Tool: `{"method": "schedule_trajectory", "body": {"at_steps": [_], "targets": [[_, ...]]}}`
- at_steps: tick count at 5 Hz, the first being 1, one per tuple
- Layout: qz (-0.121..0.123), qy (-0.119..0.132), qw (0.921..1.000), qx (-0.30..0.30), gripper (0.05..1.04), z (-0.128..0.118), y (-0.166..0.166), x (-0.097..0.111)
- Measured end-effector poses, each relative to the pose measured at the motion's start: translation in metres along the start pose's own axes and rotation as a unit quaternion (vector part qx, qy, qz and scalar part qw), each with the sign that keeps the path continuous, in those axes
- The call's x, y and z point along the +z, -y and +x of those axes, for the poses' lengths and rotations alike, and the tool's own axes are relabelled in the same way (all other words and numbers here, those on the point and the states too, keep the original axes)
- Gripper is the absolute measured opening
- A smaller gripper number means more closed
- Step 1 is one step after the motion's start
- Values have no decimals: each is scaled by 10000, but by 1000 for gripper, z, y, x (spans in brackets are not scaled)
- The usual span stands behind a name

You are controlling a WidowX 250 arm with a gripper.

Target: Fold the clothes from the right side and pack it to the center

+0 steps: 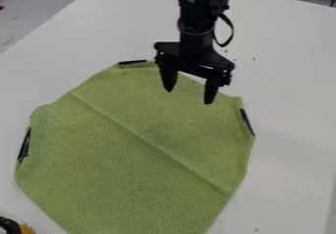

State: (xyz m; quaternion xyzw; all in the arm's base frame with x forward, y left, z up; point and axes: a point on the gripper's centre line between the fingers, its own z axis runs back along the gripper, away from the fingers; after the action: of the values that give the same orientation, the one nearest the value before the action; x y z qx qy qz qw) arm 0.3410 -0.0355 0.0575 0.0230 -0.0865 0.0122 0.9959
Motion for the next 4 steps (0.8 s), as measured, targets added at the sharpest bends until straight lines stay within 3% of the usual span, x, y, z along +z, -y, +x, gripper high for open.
{"method": "schedule_trajectory", "body": {"at_steps": [1, 2, 3, 4], "targets": [[-115, -57, 9997, -206, 1000, 14, 12, -14], [-122, -100, 9998, -89, 1000, 24, 23, -10], [-132, -183, 9996, 186, 1000, 18, 37, -9], [-179, -69, 9992, 345, 1000, 18, 52, -8]]}}
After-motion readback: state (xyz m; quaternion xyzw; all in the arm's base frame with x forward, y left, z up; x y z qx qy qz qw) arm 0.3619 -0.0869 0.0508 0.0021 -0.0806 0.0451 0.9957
